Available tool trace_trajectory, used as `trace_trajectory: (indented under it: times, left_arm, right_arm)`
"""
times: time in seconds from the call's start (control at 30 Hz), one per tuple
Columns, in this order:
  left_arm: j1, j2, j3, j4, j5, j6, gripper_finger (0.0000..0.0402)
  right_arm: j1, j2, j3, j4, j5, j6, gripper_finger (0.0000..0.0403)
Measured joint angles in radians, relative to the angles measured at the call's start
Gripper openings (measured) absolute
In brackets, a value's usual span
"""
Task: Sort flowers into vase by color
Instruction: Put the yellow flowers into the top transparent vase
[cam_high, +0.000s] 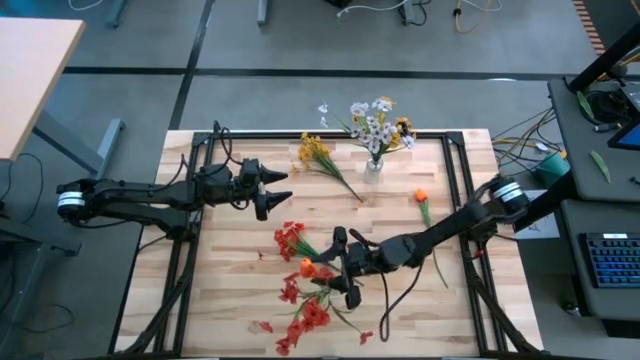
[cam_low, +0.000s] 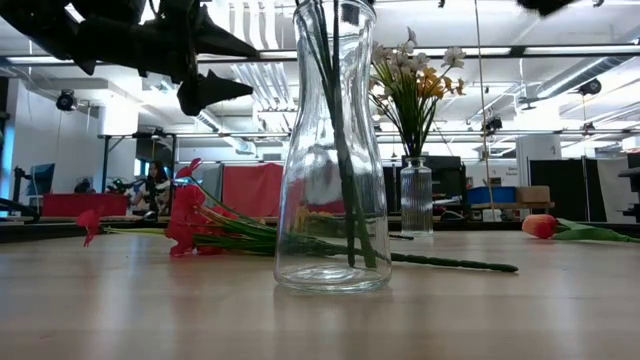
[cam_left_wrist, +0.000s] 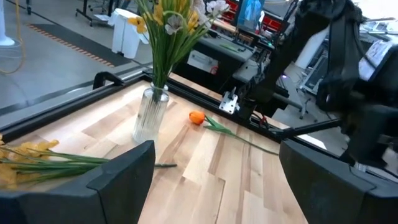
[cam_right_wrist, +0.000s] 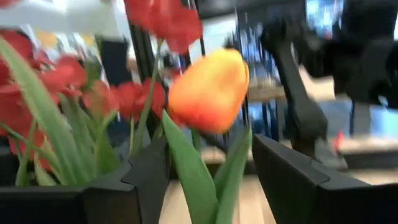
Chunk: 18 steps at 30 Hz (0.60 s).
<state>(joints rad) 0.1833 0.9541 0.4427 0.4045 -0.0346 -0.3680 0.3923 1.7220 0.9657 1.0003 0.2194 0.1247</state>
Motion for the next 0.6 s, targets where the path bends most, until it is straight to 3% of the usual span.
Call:
trace_trajectory:
  times: [0.2, 0.6]
  left_arm:
    - [0.000, 0.000, 0.000, -0.010, 0.000, 0.000, 0.0327]
    - [0.000, 0.000, 0.000, -0.023, 0.001, -0.001, 0.0327]
  right_arm:
    - [0.000, -0.154, 0.024, -0.467, 0.070, 0.159, 0.0233]
    - [0.003, -0.382, 0.029, -1.018, 0.072, 0.514, 0.0235]
